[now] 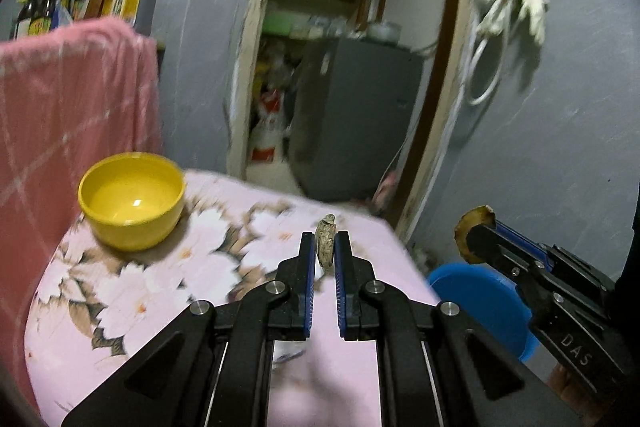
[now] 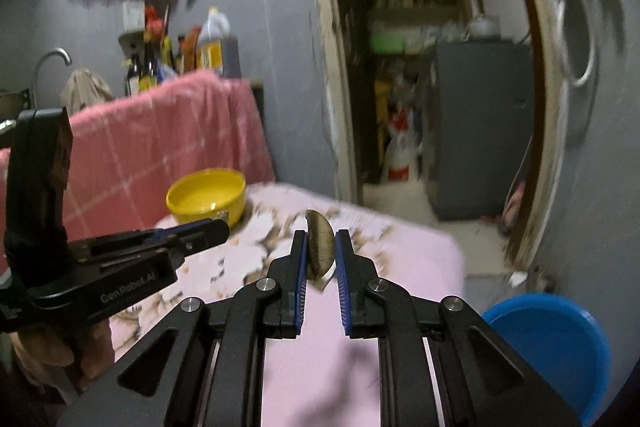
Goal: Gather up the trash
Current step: 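Carry both shells over the blue bucket and open both tools to drop them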
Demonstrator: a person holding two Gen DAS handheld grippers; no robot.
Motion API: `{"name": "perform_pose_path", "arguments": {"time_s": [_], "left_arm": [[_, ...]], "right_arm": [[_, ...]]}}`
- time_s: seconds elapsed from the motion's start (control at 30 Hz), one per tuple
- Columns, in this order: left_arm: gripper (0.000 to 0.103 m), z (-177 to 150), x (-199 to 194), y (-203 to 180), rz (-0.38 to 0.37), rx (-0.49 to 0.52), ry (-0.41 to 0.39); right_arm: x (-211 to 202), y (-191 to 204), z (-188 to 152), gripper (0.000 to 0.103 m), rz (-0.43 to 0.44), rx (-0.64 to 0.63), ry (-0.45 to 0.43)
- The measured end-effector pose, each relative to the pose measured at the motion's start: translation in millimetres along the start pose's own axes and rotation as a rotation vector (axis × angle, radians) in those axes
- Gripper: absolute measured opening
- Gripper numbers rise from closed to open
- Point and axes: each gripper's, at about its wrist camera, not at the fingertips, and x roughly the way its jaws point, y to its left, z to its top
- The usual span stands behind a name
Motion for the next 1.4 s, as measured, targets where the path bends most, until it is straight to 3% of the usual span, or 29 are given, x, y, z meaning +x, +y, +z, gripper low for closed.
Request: {"name": "perform_pose_path", "arguments": {"time_s": [0.27, 0.57, 0.93, 1.4], "left_arm": [[0.007, 16.1, -16.7, -51.0, -0.08, 0.031, -0.103], [0.007, 16.5, -19.8, -104.4, -0.151, 0.084, -0.131], [0.007, 6.7, 6.6, -156.9, -0.212, 0.14, -0.065], [0.007, -23.6, 72.9, -182.9, -0.225, 0.183, 0.103]], "right_arm": [[-55.0, -23.7, 15.2, 0.012, -0.106, -0.003, -0.137], [-100.1, -56.3, 13.4, 0.012, -0.202, 0.011, -0.19], [-126.8, -100.6, -6.6, 0.012, -0.288, 0.06, -0.173], [-108.9, -153.9, -45.5, 0.012, -0.331, 0.16, -0.072]]}}
